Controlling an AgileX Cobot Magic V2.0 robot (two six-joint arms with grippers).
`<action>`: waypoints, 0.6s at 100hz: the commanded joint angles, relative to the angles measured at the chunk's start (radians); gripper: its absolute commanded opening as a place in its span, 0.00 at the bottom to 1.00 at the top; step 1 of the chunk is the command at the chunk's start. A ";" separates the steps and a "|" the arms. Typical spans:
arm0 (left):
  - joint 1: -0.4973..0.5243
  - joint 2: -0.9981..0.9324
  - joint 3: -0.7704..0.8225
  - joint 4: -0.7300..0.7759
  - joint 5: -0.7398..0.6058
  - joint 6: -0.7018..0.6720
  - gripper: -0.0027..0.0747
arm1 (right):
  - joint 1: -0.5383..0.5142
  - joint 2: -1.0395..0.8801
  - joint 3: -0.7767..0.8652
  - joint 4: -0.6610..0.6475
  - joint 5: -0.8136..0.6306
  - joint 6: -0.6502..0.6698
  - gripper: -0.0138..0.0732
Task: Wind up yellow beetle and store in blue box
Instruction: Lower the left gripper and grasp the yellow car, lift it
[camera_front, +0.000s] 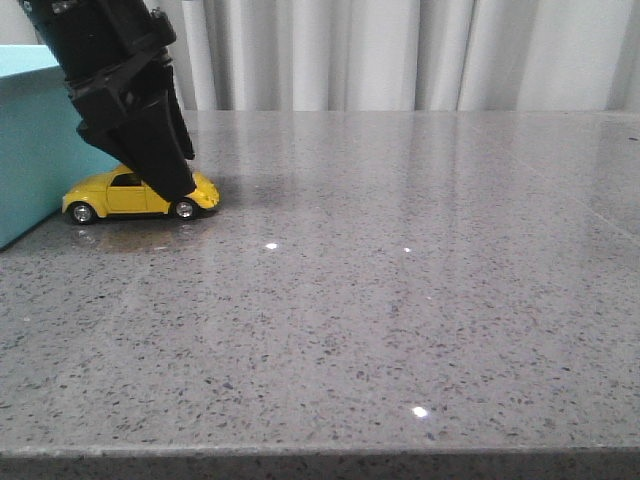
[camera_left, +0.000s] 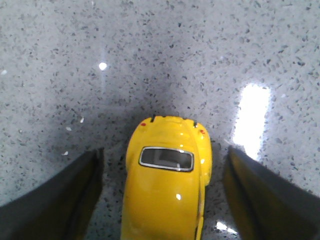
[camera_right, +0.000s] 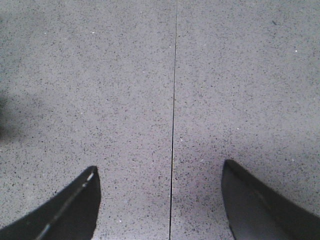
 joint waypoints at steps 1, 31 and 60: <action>-0.009 -0.044 -0.032 -0.026 -0.006 -0.009 0.52 | 0.000 -0.020 -0.020 -0.005 -0.056 -0.008 0.75; -0.009 -0.044 -0.032 -0.026 -0.006 -0.009 0.31 | 0.000 -0.020 -0.020 -0.005 -0.056 -0.008 0.75; -0.051 -0.044 -0.101 -0.046 0.000 -0.009 0.25 | 0.000 -0.020 -0.020 -0.005 -0.056 -0.008 0.75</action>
